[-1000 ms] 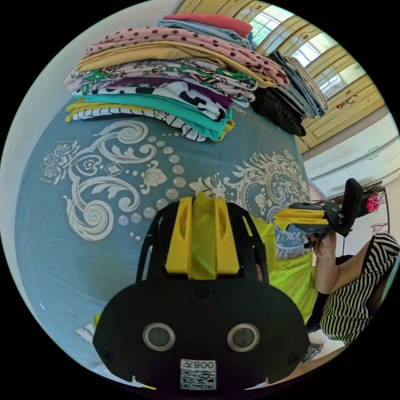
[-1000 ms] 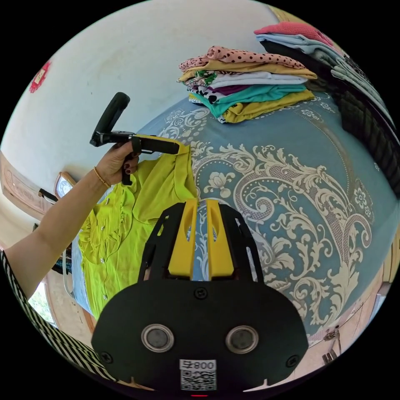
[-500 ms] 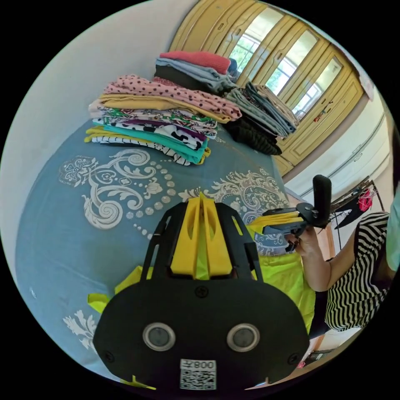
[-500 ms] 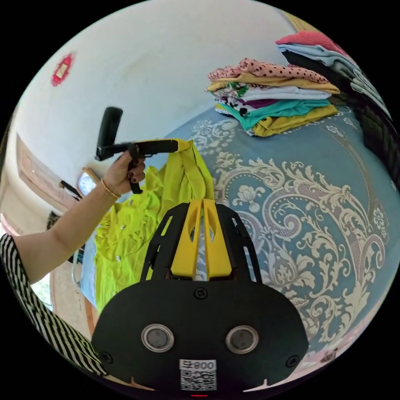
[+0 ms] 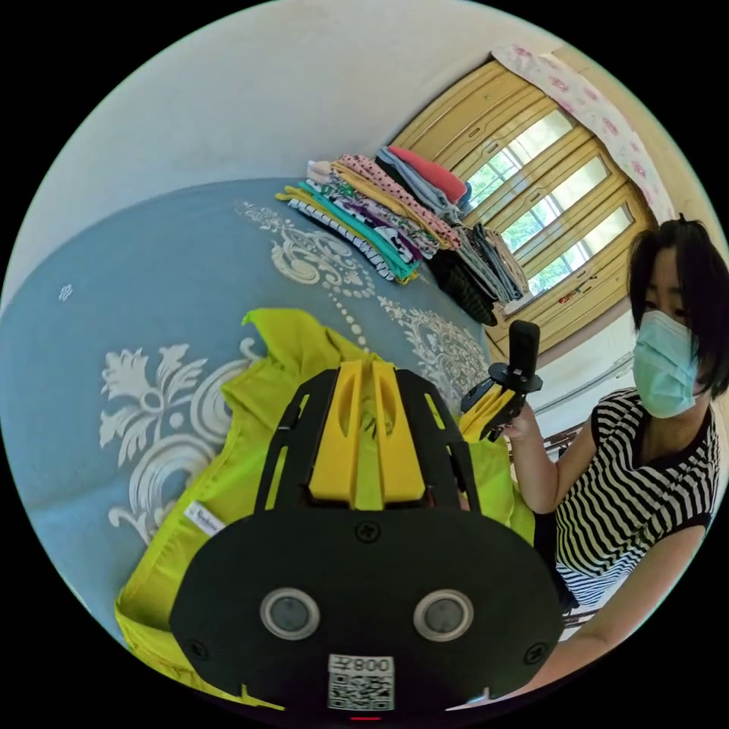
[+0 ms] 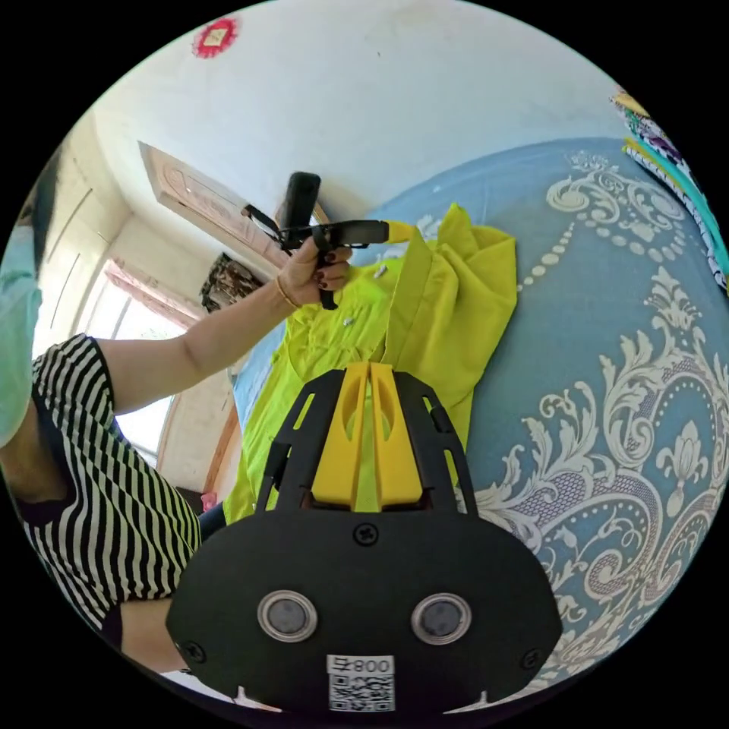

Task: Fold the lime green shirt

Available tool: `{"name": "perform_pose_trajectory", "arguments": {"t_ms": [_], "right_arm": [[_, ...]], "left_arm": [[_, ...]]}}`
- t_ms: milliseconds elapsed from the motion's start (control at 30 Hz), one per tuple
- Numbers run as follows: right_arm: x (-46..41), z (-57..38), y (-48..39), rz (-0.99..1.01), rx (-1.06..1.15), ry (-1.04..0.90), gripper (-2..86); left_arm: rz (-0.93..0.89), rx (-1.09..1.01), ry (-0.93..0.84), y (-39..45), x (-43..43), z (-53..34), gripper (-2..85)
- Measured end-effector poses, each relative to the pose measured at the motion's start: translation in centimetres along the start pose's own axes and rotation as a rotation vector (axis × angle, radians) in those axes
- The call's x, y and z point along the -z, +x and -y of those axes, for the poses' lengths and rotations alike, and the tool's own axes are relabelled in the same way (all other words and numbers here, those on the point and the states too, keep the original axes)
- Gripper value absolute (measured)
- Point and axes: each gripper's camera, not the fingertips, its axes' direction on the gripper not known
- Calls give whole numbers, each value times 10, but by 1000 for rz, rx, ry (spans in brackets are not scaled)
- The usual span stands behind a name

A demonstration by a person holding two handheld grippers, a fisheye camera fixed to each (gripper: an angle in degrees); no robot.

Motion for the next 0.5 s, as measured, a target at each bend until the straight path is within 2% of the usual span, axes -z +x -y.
{"name": "perform_pose_trajectory", "arguments": {"t_ms": [133,267,433,500], "right_arm": [[-24,4,0,31,4,-136,6],[-31,9,-10,15,36,-183,14],[-6,8,-18,-114,18,-86,44],[2,6,-18,-179,-8,-54,63]], "left_arm": [[33,79,32,-2,15,-21,32],[35,22,36,22,15,-9,46],[171,-130,-171,74,-37,45,71],[231,-132,-252,80,-59,58,73]]}}
